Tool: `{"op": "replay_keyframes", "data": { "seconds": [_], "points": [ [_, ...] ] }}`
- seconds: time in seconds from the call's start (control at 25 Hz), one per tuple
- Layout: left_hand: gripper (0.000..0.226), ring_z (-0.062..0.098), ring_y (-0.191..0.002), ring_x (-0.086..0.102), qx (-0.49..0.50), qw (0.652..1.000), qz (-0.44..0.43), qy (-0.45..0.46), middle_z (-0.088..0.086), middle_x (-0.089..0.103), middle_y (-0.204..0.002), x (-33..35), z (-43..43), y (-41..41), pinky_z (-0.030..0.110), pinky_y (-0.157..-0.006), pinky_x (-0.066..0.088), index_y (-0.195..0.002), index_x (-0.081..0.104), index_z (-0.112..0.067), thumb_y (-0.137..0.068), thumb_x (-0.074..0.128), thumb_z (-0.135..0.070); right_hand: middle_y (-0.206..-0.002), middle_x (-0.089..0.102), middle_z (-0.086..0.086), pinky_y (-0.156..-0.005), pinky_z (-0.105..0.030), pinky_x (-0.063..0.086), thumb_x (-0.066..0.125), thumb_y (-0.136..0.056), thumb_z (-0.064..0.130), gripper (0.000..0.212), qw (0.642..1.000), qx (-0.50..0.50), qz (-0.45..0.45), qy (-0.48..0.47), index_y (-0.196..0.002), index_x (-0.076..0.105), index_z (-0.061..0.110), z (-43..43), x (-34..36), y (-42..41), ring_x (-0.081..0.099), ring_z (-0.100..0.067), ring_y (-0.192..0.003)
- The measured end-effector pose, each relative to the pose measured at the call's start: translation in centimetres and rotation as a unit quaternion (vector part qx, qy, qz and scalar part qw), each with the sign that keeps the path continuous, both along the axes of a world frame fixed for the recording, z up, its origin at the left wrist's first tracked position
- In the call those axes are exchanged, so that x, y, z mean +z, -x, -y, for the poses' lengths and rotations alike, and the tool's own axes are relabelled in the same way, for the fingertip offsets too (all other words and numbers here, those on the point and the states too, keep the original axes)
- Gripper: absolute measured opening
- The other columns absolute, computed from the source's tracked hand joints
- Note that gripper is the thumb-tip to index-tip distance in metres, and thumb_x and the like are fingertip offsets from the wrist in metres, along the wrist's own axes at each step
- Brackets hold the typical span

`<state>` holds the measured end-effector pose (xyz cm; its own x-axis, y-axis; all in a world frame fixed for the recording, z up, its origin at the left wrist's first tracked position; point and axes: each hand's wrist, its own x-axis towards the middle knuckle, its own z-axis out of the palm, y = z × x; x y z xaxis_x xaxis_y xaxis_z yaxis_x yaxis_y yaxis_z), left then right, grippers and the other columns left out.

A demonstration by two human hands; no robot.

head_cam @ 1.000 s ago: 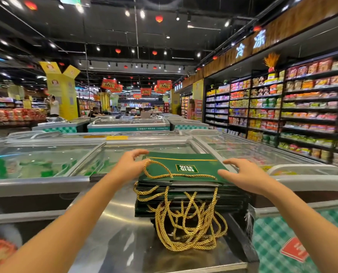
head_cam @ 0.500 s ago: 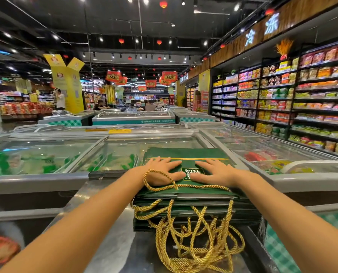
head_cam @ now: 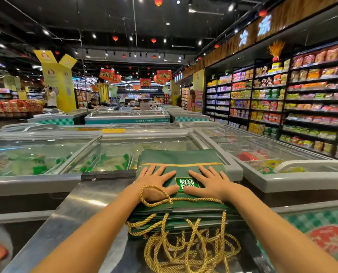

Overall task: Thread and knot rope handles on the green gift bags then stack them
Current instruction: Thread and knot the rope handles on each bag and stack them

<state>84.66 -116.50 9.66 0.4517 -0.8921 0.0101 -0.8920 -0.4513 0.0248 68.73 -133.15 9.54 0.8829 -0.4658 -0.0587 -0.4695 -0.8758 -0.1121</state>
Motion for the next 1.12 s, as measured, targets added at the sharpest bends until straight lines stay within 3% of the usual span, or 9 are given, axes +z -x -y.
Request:
{"op": "replay_keyframes", "data": {
  "seconds": [0.16,0.24,0.36,0.52,0.64,0.88,1.12],
  "points": [
    [0.071,0.030,-0.155,-0.002,-0.004,1.000,-0.013,0.011,0.003,0.002,-0.169,1.3,-0.6,0.6,0.050,-0.124,0.000,-0.158,0.014,-0.041,-0.096,0.029,-0.072,-0.171,0.007,-0.003,-0.125,-0.055,0.011,0.035,-0.085,0.087,0.090,1.000,0.015,0.002,0.014,-0.161,0.016,0.041,-1.2,2.6,0.6,0.005,-0.029,-0.157],
    [0.061,0.029,-0.148,0.027,-0.025,0.997,-0.039,0.055,0.007,0.030,-0.162,3.5,-1.8,1.3,0.044,-0.121,0.023,-0.154,0.037,-0.029,-0.101,0.040,-0.058,-0.164,0.033,-0.005,-0.120,-0.048,0.031,0.041,-0.089,0.082,0.084,0.999,0.029,0.029,0.012,-0.156,0.037,0.032,-1.9,4.2,0.8,0.032,-0.028,-0.150],
    [0.034,0.022,-0.117,0.060,-0.035,0.985,-0.063,0.160,0.004,0.066,-0.129,7.0,-4.6,2.3,0.033,-0.100,0.048,-0.127,0.067,-0.017,-0.100,0.055,-0.033,-0.136,0.065,-0.003,-0.099,-0.041,0.051,0.047,-0.098,0.064,0.056,0.993,0.043,0.104,0.037,-0.134,0.063,0.025,-2.9,6.3,1.8,0.061,-0.025,-0.120],
    [0.025,0.015,-0.099,0.061,-0.026,0.979,-0.016,0.200,-0.001,0.069,-0.118,8.9,-8.6,3.7,0.028,-0.083,0.049,-0.118,0.070,-0.017,-0.100,0.058,-0.027,-0.136,0.065,-0.004,-0.100,-0.042,0.051,0.047,-0.104,0.048,0.045,0.990,0.045,0.126,0.044,-0.136,0.061,0.020,-4.6,7.6,3.8,0.062,-0.024,-0.118],
    [0.021,0.020,-0.100,0.063,-0.025,0.986,0.036,0.164,0.000,0.070,-0.115,8.5,-9.5,4.2,0.038,-0.085,0.054,-0.113,0.070,-0.021,-0.098,0.058,-0.027,-0.138,0.063,-0.005,-0.101,-0.044,0.051,0.048,-0.103,0.050,0.046,0.991,0.040,0.112,0.053,-0.137,0.060,0.021,-4.8,7.3,4.3,0.061,-0.026,-0.119],
    [0.027,0.020,-0.110,0.060,-0.037,0.985,0.059,0.155,-0.002,0.066,-0.124,7.7,-7.2,1.5,0.041,-0.093,0.052,-0.121,0.067,-0.023,-0.098,0.059,-0.034,-0.145,0.058,-0.005,-0.106,-0.044,0.046,0.048,-0.103,0.050,0.050,0.991,0.057,0.085,0.085,-0.143,0.053,0.021,-2.7,7.2,1.9,0.056,-0.026,-0.128],
    [0.032,0.024,-0.111,0.060,-0.086,0.981,0.075,0.158,-0.001,0.064,-0.121,6.8,-1.2,-4.3,0.041,-0.093,0.050,-0.123,0.064,-0.025,-0.098,0.051,-0.040,-0.137,0.056,-0.003,-0.102,-0.046,0.048,0.043,-0.103,0.052,0.047,0.988,0.076,0.050,0.127,-0.143,0.048,0.027,1.0,7.0,-3.1,0.055,-0.027,-0.125]
  ]
}}
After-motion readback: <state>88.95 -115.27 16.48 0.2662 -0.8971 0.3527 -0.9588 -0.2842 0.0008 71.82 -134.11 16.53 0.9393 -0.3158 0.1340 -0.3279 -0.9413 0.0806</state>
